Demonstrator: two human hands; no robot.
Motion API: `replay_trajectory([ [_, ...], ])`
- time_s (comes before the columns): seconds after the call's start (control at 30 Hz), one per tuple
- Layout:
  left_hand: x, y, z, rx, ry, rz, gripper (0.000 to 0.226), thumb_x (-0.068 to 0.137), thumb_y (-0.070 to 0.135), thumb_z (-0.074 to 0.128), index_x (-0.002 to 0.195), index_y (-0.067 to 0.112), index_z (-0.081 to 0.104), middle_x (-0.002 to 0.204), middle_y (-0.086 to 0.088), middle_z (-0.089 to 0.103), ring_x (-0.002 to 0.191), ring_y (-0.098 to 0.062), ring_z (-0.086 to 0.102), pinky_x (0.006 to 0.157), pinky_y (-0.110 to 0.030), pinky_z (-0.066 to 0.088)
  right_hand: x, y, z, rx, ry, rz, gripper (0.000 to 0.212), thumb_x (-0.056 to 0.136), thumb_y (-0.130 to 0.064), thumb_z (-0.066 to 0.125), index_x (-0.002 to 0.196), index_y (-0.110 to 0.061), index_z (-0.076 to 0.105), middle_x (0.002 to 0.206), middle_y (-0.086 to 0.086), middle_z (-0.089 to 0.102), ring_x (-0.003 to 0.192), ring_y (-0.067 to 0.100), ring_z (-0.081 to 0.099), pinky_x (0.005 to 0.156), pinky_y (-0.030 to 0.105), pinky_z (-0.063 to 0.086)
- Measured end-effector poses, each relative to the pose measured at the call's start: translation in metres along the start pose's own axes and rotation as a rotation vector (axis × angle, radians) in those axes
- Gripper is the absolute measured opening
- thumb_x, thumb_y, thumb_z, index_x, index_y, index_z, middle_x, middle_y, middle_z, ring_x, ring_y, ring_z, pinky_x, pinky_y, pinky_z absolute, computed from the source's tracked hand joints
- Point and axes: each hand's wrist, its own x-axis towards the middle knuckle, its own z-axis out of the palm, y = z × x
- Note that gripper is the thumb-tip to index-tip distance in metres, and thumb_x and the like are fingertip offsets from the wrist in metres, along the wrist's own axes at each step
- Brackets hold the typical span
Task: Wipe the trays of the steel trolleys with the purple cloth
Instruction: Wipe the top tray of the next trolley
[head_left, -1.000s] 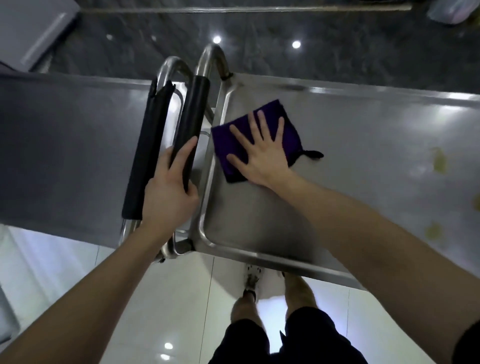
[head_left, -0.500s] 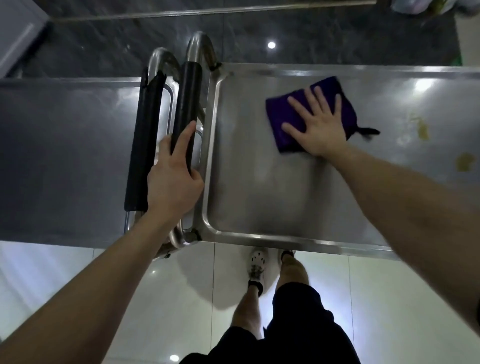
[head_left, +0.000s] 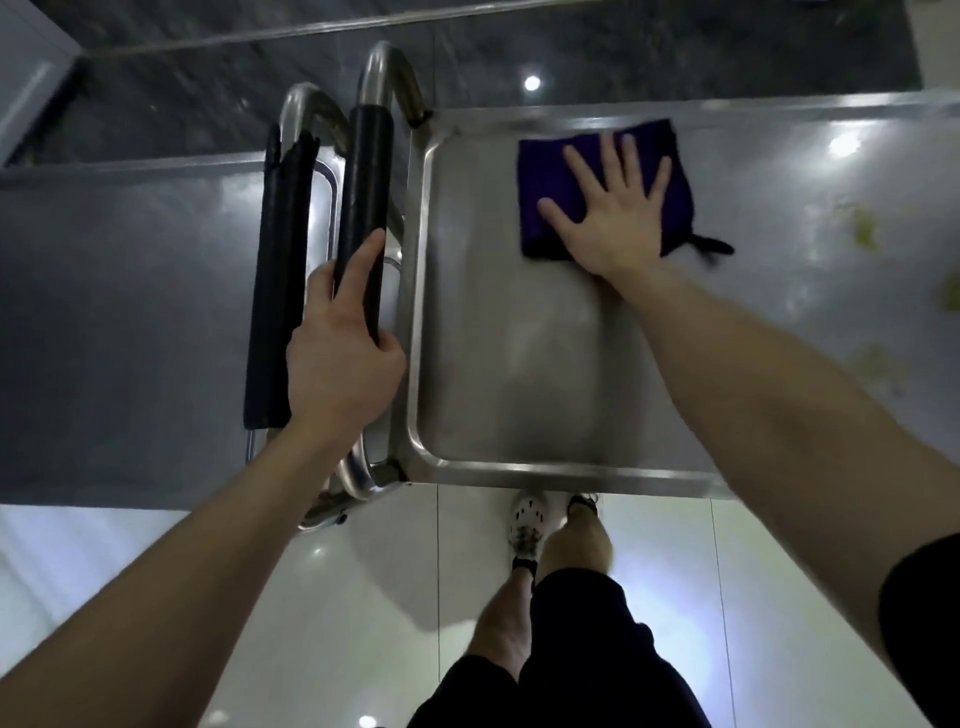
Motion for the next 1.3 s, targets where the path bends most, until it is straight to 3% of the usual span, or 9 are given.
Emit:
replay_trajectory([
  [0.13, 0.001, 0.006, -0.002, 0.010, -0.022, -0.015, 0.095, 0.090, 0.005, 0.065, 0.165, 0.052, 0.029, 0.156, -0.004, 0.043, 0.097, -0.018, 0.060, 0.090, -0.037, 0.056, -0.073, -0.027, 0.013, 0.028, 0.029, 0.267, 0.088, 0.101, -0.082, 0.011, 0.174, -0.033, 0.011, 0.182, 0.015, -0.003, 0.167, 0.038, -0.008, 0.125, 0.076, -0.005],
  [0.3, 0.006, 0.006, -0.004, 0.050, -0.039, -0.003, 0.097, 0.091, 0.007, 0.066, 0.164, 0.056, 0.026, 0.155, -0.007, 0.043, 0.104, -0.034, 0.067, 0.094, -0.052, 0.060, -0.180, -0.065, 0.052, -0.021, -0.088, -0.651, 0.081, 0.105, -0.081, 0.023, 0.173, -0.037, 0.020, 0.183, 0.010, 0.002, 0.168, 0.034, -0.006, 0.127, 0.075, 0.000],
  [0.4, 0.010, 0.006, -0.004, 0.080, -0.025, 0.027, 0.095, 0.092, 0.007, 0.066, 0.165, 0.053, 0.026, 0.155, -0.011, 0.044, 0.112, -0.038, 0.066, 0.101, -0.054, 0.058, -0.192, -0.024, 0.047, -0.061, -0.082, -0.783, 0.079, 0.104, -0.081, 0.034, 0.172, -0.042, 0.021, 0.183, 0.002, 0.005, 0.169, 0.027, -0.005, 0.130, 0.069, -0.002],
  [0.6, 0.018, 0.015, -0.003, 0.254, 0.011, 0.101, 0.093, 0.092, 0.007, 0.066, 0.169, 0.040, 0.027, 0.177, -0.019, 0.015, 0.159, -0.044, 0.029, 0.123, -0.061, 0.039, -0.231, 0.114, 0.012, -0.108, -0.028, -0.231, 0.081, 0.104, -0.083, 0.030, 0.172, -0.047, 0.006, 0.183, -0.001, -0.003, 0.168, 0.022, -0.011, 0.132, 0.066, -0.001],
  [0.7, 0.021, 0.014, -0.003, 0.563, 0.074, 0.339, 0.086, 0.091, 0.013, 0.067, 0.169, 0.026, 0.032, 0.178, -0.023, 0.010, 0.161, -0.044, 0.022, 0.125, -0.062, 0.026, -0.254, 0.132, 0.006, -0.083, -0.030, 0.258, 0.082, 0.104, -0.083, 0.022, 0.172, -0.045, -0.001, 0.182, 0.000, -0.013, 0.166, 0.022, -0.019, 0.131, 0.064, -0.010],
  [0.8, 0.020, 0.034, 0.016, 0.797, -0.112, 0.632, 0.080, 0.090, 0.024, 0.077, 0.163, 0.017, 0.045, 0.174, -0.025, 0.026, 0.158, -0.043, 0.030, 0.127, -0.058, 0.022, -0.254, 0.120, 0.009, -0.053, -0.052, 0.366, 0.084, 0.104, -0.082, 0.014, 0.173, -0.038, -0.004, 0.181, 0.006, -0.019, 0.165, 0.028, -0.024, 0.128, 0.069, -0.008],
  [0.97, 0.012, 0.158, 0.105, 0.627, -0.507, 0.520, 0.123, 0.069, 0.050, 0.098, 0.167, 0.019, 0.030, 0.171, -0.017, 0.033, 0.154, -0.038, 0.037, 0.123, -0.052, 0.036, -0.253, 0.138, 0.011, -0.056, -0.082, 0.198, 0.087, 0.104, -0.081, 0.017, 0.173, -0.034, -0.008, 0.179, 0.013, -0.022, 0.164, 0.034, -0.026, 0.126, 0.075, -0.007],
  [1.17, 0.023, 0.265, 0.190, 0.629, -0.666, 0.367, 0.156, 0.060, 0.033, 0.106, 0.173, 0.025, -0.001, 0.178, -0.022, -0.002, 0.163, -0.046, 0.013, 0.127, -0.062, 0.031, -0.261, 0.228, 0.003, -0.040, -0.074, -0.396, 0.080, 0.107, -0.077, 0.036, 0.174, -0.039, 0.013, 0.183, 0.003, -0.002, 0.169, 0.028, -0.006, 0.129, 0.071, 0.004],
  [1.3, 0.021, 0.278, 0.209, 0.622, -0.723, 0.273, 0.167, 0.045, 0.032, 0.112, 0.173, 0.028, 0.005, 0.178, -0.018, -0.001, 0.163, -0.045, 0.011, 0.125, -0.064, 0.034, -0.253, 0.317, -0.014, -0.073, -0.149, -0.548, 0.076, 0.106, -0.079, 0.034, 0.171, -0.049, 0.010, 0.183, -0.007, -0.002, 0.168, 0.022, -0.007, 0.132, 0.065, -0.003],
])
